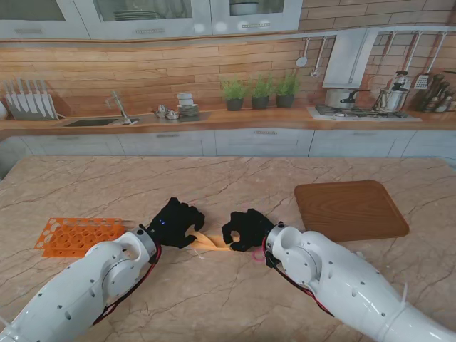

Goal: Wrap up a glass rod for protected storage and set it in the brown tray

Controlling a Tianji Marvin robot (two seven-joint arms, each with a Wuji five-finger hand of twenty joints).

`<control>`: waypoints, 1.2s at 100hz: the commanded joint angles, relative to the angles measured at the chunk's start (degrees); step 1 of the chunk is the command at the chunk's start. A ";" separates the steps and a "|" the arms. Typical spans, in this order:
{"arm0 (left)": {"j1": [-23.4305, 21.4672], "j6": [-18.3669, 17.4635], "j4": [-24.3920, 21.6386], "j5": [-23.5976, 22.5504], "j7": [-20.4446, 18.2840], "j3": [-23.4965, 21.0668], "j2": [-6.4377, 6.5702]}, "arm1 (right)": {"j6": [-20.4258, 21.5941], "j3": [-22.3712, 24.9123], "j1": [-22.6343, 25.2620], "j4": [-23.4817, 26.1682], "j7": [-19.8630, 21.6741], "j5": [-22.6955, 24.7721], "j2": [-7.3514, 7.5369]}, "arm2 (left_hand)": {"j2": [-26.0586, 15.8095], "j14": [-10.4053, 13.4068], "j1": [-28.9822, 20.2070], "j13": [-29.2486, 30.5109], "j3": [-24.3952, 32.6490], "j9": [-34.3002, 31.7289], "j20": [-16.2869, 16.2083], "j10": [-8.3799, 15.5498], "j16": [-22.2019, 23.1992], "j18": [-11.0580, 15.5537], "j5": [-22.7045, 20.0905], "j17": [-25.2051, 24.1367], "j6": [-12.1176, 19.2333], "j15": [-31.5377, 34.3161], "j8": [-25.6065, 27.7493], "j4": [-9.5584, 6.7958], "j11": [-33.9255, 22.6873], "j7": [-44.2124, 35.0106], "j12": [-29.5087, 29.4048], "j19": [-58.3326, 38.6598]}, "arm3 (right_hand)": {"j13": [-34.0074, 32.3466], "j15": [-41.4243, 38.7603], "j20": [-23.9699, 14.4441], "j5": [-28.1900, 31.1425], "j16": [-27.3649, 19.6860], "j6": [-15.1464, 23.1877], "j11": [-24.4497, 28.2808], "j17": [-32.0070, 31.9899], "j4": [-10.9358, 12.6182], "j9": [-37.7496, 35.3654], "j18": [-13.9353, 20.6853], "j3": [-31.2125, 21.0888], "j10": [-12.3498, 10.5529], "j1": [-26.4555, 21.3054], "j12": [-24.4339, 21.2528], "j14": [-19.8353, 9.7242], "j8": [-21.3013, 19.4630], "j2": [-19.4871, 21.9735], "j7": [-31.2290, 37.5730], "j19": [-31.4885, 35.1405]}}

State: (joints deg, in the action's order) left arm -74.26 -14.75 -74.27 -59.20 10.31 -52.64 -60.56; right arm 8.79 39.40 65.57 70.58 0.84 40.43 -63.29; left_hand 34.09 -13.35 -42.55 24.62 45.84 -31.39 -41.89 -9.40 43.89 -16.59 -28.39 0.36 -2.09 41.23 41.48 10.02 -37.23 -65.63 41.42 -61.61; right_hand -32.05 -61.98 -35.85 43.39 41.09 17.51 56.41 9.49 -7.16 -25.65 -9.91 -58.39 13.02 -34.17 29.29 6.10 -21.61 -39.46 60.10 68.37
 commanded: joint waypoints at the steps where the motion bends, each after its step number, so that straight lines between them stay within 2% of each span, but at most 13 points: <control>1: -1.33 -0.32 -1.09 -0.39 -0.47 -0.62 0.53 | -0.11 0.00 0.47 0.74 0.17 0.47 0.10 | 2.49 0.95 2.21 -2.06 0.39 2.34 0.39 0.39 -0.43 -0.83 -0.55 -0.56 0.33 -0.96 -0.90 1.91 1.34 1.87 -0.46 0.92 | 1.59 0.78 -1.41 0.20 0.23 2.11 -0.31 -0.99 -2.31 -0.24 -0.90 -2.21 -0.90 2.19 0.19 -0.30 0.78 -3.32 0.02 -0.41; 10: -2.58 -0.80 -2.26 -1.20 -1.17 -2.07 0.79 | -0.19 0.18 0.69 1.11 0.31 0.85 0.23 | 1.77 0.96 4.37 -2.47 0.53 2.73 0.46 0.32 -0.53 -0.81 -1.03 -0.89 0.12 -1.53 -1.03 1.37 1.92 3.64 -0.64 1.70 | 1.95 1.06 -1.51 -1.04 0.22 1.65 -0.57 -1.16 -2.51 0.15 -0.86 -1.50 -0.82 3.99 0.20 -0.28 1.06 -4.84 -0.43 -0.72; 27: -4.62 -0.80 -4.15 -3.06 -1.61 -4.08 1.17 | -0.08 0.73 1.35 2.12 0.71 1.69 0.56 | 1.63 0.93 4.02 -2.57 0.45 2.86 0.44 0.14 -0.54 -0.86 -1.13 -1.06 0.19 -1.78 -1.09 1.35 2.20 4.30 -0.69 2.06 | 2.35 1.47 -1.70 -3.30 0.21 0.37 -0.94 -1.22 -3.20 0.72 -0.84 0.94 -0.73 5.72 0.26 -0.47 1.49 -5.60 -1.69 -0.96; 39: -5.92 -0.31 -5.25 -4.00 -1.51 -5.32 1.27 | 0.05 1.50 2.13 3.11 1.08 2.29 0.83 | 1.53 0.90 3.01 -2.49 0.22 2.79 0.36 0.10 -0.48 -0.86 -1.15 -1.05 0.38 -1.85 -1.14 1.53 2.33 4.45 -0.67 2.12 | 2.72 2.07 -2.43 -3.25 0.48 -2.38 -1.47 -1.49 -1.93 1.26 -0.80 3.91 -0.74 8.33 0.78 -0.55 -1.03 -3.97 -6.28 -1.95; 42: -6.16 -0.12 -5.45 -4.26 -1.40 -5.53 1.29 | 0.18 1.72 2.33 3.36 1.16 2.48 0.91 | 0.89 0.79 1.80 -2.43 -1.20 2.70 0.13 0.05 -0.31 -0.75 -1.04 -0.91 0.58 -1.80 -1.31 2.02 2.34 4.20 -0.54 2.03 | 2.94 2.20 -2.46 -3.47 0.46 -3.09 -1.58 -1.53 -1.78 1.45 -0.79 4.23 -0.70 8.88 0.77 -0.53 -1.14 -3.52 -6.81 -2.00; 56: -6.69 0.60 -5.88 -4.01 -1.10 -5.94 1.13 | 1.11 3.05 3.31 4.87 1.99 3.76 1.45 | -2.48 0.50 -2.66 -1.91 -5.03 1.59 -0.55 -0.09 0.02 -0.92 -0.44 -0.68 0.95 -1.37 -5.23 1.53 1.88 5.51 -0.16 2.04 | 3.68 3.28 -2.72 -3.87 0.36 -4.86 -2.38 -1.86 1.44 2.32 -0.72 7.18 -0.80 10.92 0.90 -0.82 -5.30 -0.83 -11.51 -2.79; 68: -6.19 1.23 -5.39 -2.95 -0.53 -5.36 0.82 | 1.67 4.57 4.44 6.16 1.70 4.99 1.68 | -4.49 0.48 -4.45 -1.97 -5.53 0.96 -0.80 -0.03 0.02 -0.79 -0.44 -0.72 1.02 -1.29 -6.96 1.06 1.39 6.73 0.11 1.93 | 3.80 3.50 -2.67 -4.43 0.34 -4.85 -2.49 -2.04 2.08 2.49 -0.64 7.87 -0.84 11.19 0.95 -0.89 -6.22 0.14 -12.29 -3.25; 79: -5.02 1.80 -4.34 -2.14 0.77 -4.20 0.49 | 2.04 5.85 5.36 6.96 0.78 5.97 1.72 | -6.03 0.40 -5.48 -2.37 -5.36 0.74 -0.95 -0.04 -0.05 -0.72 -0.39 -0.82 0.91 -1.37 -7.60 0.85 1.03 7.16 0.30 1.78 | 3.74 3.49 -2.75 -4.70 0.37 -4.13 -2.46 -1.93 1.73 2.38 -0.63 8.37 -0.88 11.43 1.00 -0.90 -6.43 1.35 -12.40 -3.27; 84: -4.38 2.21 -3.73 -1.56 1.54 -3.49 0.26 | 2.12 6.23 5.61 7.03 0.02 6.15 1.62 | -6.85 0.33 -6.08 -2.57 -5.34 0.62 -1.02 -0.07 -0.07 -0.61 -0.42 -0.85 0.82 -1.36 -7.73 0.74 0.79 7.09 0.42 1.64 | 3.38 3.40 -2.99 -5.02 0.44 -3.34 -2.34 -1.65 0.56 2.00 -0.62 8.01 -0.91 10.85 1.10 -1.02 -5.80 2.10 -11.37 -3.18; 95: -2.78 2.83 -2.38 0.05 2.71 -1.77 -0.27 | 1.79 6.28 5.49 6.62 -1.71 5.76 1.15 | -7.70 0.30 -6.69 -2.94 -5.67 0.59 -1.02 -0.10 -0.20 -0.56 -0.47 -1.13 0.62 -1.41 -7.99 0.63 0.44 6.92 0.60 1.59 | 2.61 2.97 -3.62 -6.67 0.54 0.00 -1.71 -1.06 -1.90 1.16 -0.48 5.40 -1.25 8.23 1.24 -1.26 -0.42 3.35 -4.30 -3.31; 104: -1.30 3.37 -1.12 1.73 3.51 0.10 -0.80 | 1.05 5.25 4.55 5.20 -4.02 5.22 0.47 | -7.84 0.15 -7.14 -3.23 -5.79 0.78 -0.99 -0.09 -0.34 -0.53 -0.31 -1.28 0.33 -1.47 -7.98 0.49 0.22 6.55 0.71 1.51 | 1.40 1.92 -3.82 -4.83 0.76 1.69 -0.49 -0.10 -2.59 -0.26 -0.02 4.88 -1.65 4.34 1.52 -1.47 0.17 5.83 -1.22 -2.65; 111: -0.20 3.80 -0.19 3.49 3.61 1.80 -1.27 | 0.49 3.82 3.31 3.69 -5.35 4.30 -0.14 | -7.78 -0.08 -7.36 -3.54 -5.85 0.98 -0.93 -0.37 -0.44 -0.51 -0.20 -1.68 -0.35 -1.42 -8.14 0.42 0.02 6.36 0.79 1.50 | 0.39 1.11 -3.84 -1.61 0.77 0.75 0.59 0.36 -2.79 -2.06 0.11 4.17 -1.95 0.64 1.64 -1.36 0.56 6.66 0.69 -1.99; 120: 0.69 4.60 0.47 5.52 2.96 3.63 -1.73 | 0.02 1.72 1.62 1.70 -6.68 3.64 -0.76 | -7.40 -0.40 -6.99 -3.89 -6.29 1.22 -1.02 -0.60 -0.62 -0.46 -0.22 -1.79 -1.55 -1.36 -8.87 0.48 -0.07 6.64 0.77 1.02 | -0.37 0.07 -3.69 -0.47 0.83 -1.72 1.90 0.72 -3.11 -3.59 0.16 3.12 -2.40 -0.60 1.83 -1.37 1.75 6.23 1.37 -1.25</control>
State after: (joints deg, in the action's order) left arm -73.44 -10.61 -73.70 -53.82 14.15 -49.37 -61.10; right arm 9.01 41.51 67.98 72.76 -6.08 43.82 -62.98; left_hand 27.74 -13.31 -48.03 22.36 40.86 -30.30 -41.99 -9.40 43.79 -16.61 -29.00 -0.32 -2.39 39.45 33.55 10.02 -36.49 -59.70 41.78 -60.23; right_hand -31.02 -59.95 -38.60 41.51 41.10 16.50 56.46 10.15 -8.15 -28.19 -9.97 -53.19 11.60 -32.16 30.13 5.50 -21.14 -34.14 59.51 65.66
